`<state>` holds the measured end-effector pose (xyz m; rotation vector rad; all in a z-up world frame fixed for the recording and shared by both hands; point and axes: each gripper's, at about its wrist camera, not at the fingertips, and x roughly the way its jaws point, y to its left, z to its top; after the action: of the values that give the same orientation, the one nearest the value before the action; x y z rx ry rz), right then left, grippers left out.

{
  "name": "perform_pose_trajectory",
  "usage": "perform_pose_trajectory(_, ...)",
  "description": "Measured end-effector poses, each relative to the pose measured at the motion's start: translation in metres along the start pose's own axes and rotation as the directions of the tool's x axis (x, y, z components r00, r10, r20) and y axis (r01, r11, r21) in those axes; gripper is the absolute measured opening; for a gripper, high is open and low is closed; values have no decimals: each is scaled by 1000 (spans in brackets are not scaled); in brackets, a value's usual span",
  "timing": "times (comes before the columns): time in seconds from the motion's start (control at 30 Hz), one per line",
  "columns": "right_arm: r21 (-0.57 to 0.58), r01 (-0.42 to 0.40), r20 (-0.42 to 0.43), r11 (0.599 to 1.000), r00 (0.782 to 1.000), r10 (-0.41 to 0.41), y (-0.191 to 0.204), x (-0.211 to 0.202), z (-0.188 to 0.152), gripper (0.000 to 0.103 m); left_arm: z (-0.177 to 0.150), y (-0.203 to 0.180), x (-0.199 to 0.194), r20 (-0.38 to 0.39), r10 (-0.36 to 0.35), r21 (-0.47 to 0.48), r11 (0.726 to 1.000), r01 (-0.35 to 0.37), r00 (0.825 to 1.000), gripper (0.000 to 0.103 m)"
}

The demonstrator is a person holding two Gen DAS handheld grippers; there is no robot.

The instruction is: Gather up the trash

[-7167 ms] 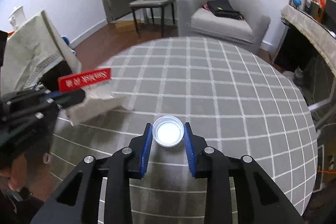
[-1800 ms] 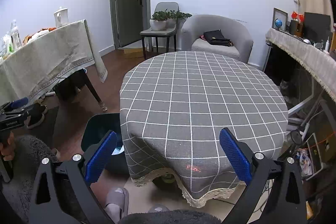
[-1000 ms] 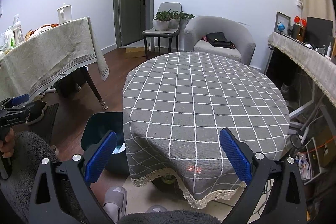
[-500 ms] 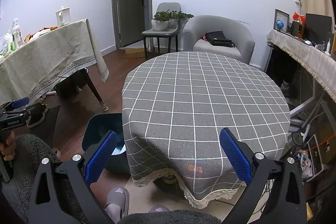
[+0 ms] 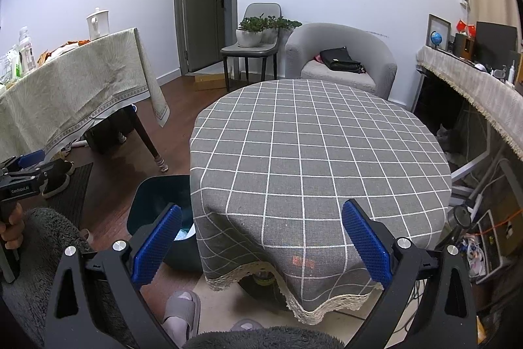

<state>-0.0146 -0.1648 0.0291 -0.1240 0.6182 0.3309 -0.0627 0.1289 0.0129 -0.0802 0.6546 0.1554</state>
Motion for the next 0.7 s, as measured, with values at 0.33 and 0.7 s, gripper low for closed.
perform_pose_trajectory(0.33,-3,1,-1,1000,1000,-1,0,0,-1,99,0,0,0,0,-1,0,1000,1,1000,98)
perform_pose_trajectory(0.7,-6,3,-4,1000,1000,-3,0,1,-1,99,0,-1,0,0,1,0,1000,-1,1000,98)
